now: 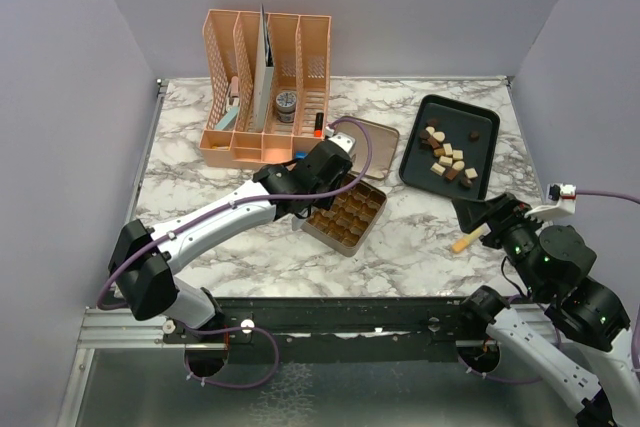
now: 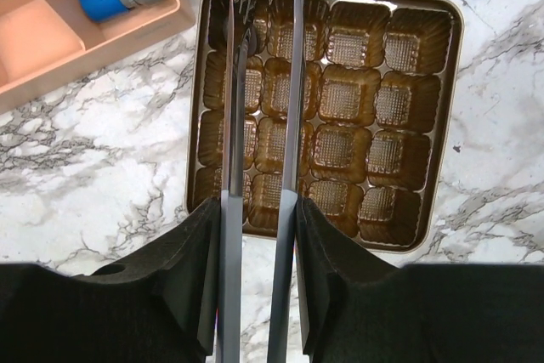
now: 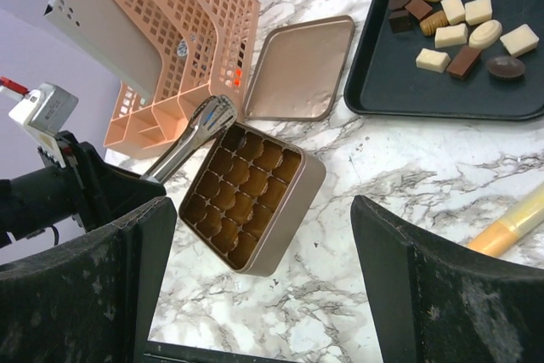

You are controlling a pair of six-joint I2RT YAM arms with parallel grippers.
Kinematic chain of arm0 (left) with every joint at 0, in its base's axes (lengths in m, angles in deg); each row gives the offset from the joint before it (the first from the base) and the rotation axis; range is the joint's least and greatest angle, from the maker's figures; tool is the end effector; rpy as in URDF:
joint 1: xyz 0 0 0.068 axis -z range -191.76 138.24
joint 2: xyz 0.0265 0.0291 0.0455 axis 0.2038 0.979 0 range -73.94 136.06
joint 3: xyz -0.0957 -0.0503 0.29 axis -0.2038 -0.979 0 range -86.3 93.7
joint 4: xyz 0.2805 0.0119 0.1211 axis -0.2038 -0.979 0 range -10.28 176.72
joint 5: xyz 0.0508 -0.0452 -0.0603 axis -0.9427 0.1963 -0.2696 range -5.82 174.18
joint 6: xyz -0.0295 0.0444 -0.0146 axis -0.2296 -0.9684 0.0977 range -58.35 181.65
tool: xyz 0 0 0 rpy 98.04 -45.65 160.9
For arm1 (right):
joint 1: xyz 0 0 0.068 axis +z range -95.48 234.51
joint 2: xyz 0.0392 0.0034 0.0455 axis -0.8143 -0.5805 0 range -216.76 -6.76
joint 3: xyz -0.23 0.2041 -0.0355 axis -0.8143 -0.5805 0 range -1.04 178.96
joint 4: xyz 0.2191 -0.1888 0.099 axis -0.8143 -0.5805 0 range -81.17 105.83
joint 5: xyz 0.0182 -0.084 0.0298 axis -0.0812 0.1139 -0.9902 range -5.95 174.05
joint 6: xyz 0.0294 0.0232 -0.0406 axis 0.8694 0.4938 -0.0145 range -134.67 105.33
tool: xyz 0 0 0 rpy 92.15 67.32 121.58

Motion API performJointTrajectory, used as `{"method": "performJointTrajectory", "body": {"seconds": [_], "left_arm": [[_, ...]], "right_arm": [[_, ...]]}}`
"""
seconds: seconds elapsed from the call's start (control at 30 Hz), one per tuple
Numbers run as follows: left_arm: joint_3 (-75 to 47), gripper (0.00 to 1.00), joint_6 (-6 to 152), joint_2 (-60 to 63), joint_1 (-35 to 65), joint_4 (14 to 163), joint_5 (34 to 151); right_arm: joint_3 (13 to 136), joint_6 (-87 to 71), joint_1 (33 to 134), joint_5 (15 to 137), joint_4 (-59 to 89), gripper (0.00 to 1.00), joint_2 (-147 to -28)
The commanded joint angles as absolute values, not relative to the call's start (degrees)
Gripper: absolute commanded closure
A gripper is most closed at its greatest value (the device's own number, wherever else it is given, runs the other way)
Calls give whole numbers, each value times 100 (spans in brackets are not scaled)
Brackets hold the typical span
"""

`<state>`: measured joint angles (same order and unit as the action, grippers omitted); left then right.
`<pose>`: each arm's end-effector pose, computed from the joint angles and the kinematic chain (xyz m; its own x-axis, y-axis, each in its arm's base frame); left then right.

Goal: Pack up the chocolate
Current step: Place the fake chocolate in the packing box.

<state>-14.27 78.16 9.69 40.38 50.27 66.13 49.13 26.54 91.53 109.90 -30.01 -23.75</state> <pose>0.2289 -0.2754 0.3319 -0.6148 0.3507 -0.7064 0.4683 0.8830 0.0309 0.0482 0.0158 0.3880 -0.2649 0.5428 -0.7970 -0.0367 0.8203 0.5708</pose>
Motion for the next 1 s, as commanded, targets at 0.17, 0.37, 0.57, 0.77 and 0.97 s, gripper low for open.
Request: {"method": "performJointTrajectory", "body": {"seconds": [0.17, 0.37, 0.57, 0.77, 0.97], "left_arm": [[-1486, 67, 7879, 946, 4023, 4919, 6728], [-1555, 64, 7908, 961, 4019, 4907, 6800], [-1599, 64, 7914, 1071, 4020, 4908, 6899], [-1590, 63, 7888, 1143, 4018, 4910, 7002], [-1585, 60, 7887, 1190, 4018, 4910, 7038]], "right_arm": [[4861, 2760, 9134, 10906, -2854, 11, -2401], [4833, 2770, 9134, 10884, -2814, 11, -2429], [4843, 2760, 9134, 10850, -2758, 11, -2477], [4822, 2776, 9134, 10849, -2766, 11, -2470], [4809, 2778, 9134, 10858, -2745, 11, -2477]]}}
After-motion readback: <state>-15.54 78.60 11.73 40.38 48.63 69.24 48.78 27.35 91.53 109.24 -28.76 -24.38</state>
